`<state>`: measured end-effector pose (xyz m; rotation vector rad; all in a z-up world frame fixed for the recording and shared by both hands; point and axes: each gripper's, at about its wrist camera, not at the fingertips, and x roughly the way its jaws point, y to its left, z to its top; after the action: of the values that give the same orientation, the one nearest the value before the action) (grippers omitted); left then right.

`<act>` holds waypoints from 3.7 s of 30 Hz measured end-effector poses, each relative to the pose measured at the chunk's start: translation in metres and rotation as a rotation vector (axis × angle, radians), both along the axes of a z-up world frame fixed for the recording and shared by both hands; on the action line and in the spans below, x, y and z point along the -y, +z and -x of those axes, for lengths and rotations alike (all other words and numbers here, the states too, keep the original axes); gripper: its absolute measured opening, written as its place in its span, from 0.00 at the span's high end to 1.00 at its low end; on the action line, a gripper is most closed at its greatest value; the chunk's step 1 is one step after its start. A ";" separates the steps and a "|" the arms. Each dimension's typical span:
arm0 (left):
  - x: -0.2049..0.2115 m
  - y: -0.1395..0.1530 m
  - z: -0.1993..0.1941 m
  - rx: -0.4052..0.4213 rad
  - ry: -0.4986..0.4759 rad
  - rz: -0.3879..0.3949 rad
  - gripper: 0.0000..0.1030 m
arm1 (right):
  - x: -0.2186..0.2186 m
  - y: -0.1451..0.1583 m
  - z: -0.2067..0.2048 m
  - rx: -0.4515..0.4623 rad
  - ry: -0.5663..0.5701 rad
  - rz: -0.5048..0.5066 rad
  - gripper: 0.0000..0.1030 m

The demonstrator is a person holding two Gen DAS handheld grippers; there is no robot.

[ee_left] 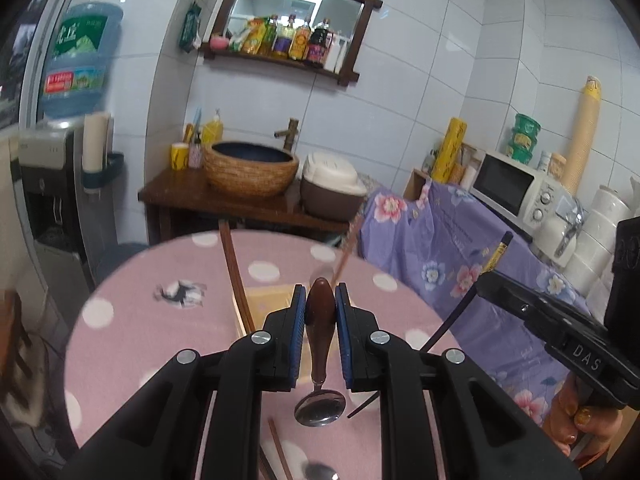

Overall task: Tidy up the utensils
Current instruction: 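Lower the spoon and black chopstick into the basket and open both tools, then withdraw both tools back toward the remaining utensils, then close the right tool on the silver spoon while the left tool grasps a brown chopstick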

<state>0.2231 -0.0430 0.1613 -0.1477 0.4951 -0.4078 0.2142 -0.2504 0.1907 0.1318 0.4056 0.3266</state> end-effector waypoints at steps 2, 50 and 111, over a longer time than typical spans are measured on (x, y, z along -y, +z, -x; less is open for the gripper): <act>0.001 0.016 -0.012 0.021 0.023 -0.007 0.85 | 0.001 0.023 -0.015 0.041 -0.033 0.008 0.92; -0.043 -0.139 0.024 -0.173 0.163 -0.129 0.26 | -0.026 -0.127 -0.006 -0.066 -0.057 0.126 0.43; -0.008 -0.203 0.058 -0.325 0.045 -0.196 0.55 | -0.042 -0.247 0.007 -0.428 0.022 0.164 0.62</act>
<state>0.1654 -0.0348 -0.0417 -0.0344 0.8469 -0.2896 0.2070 -0.2083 -0.0560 0.0356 0.8555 0.2846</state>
